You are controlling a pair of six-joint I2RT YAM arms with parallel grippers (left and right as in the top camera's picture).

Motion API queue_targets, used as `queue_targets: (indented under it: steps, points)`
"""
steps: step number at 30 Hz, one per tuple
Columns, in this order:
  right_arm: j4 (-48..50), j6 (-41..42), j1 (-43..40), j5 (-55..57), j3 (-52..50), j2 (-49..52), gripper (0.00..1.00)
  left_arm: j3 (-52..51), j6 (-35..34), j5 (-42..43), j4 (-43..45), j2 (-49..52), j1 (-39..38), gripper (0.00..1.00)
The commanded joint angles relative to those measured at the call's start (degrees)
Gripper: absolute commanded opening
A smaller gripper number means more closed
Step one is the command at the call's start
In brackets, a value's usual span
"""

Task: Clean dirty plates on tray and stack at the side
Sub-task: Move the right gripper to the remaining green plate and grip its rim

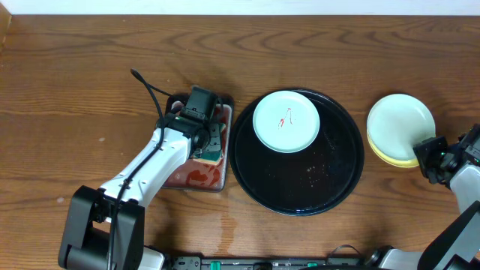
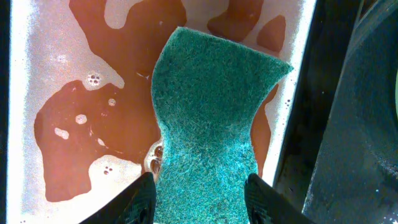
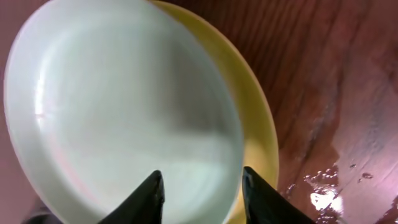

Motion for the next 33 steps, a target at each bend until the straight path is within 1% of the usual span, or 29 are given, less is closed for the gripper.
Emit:
queue_targets:
  steps: [1, 5, 9, 12, 14, 17, 18, 21, 23, 28, 33]
  points:
    - [0.3, -4.7, 0.0, -6.9, 0.9, 0.2, 0.41, -0.9, 1.0, -0.7, -0.1, 0.2, 0.2, 0.48]
    - [1.9, -9.0, 1.9, -13.0, 1.0, 0.2, 0.42, -0.9, 1.0, -0.7, -0.2, 0.2, 0.2, 0.47]
    - [2.5, -12.4, 6.1, -16.4, 1.2, 0.2, 0.42, -0.9, 1.0, -0.7, -0.2, 0.2, 0.2, 0.47]
    - [2.2, -15.9, 11.3, -16.4, 2.8, 0.2, 0.43, -0.9, 1.0, -0.7, -0.1, 0.2, 0.2, 0.47]
    - [1.3, -19.1, 15.9, -16.0, 4.7, 0.2, 0.46, -0.9, 1.0, -0.7, -0.2, 0.2, 0.2, 0.48]
    - [0.3, -22.8, 20.6, -15.6, 7.1, 0.2, 0.46, -0.9, 1.0, -0.7, -0.2, 0.2, 0.2, 0.48]
    - [0.2, -25.1, 24.5, -14.2, 8.6, 0.2, 0.46, -0.9, 1.0, -0.7, -0.2, 0.2, 0.2, 0.48]
    - [1.1, -25.6, 30.2, -7.7, 8.9, 0.2, 0.46, -0.9, 1.0, -0.7, -0.2, 0.2, 0.2, 0.48]
    - [1.5, -25.7, 34.5, -1.5, 8.8, 0.3, 0.49, -0.9, 1.0, -0.7, -0.2, 0.2, 0.2, 0.48]
    - [3.4, -27.5, 40.9, 3.2, 8.5, 1.7, 0.5, -0.9, 1.0, -0.7, -0.2, 0.2, 0.2, 0.48]
    - [6.3, -27.3, 45.0, 6.9, 8.5, 6.7, 0.49, -0.9, 1.0, -0.7, -0.2, 0.2, 0.2, 0.47]
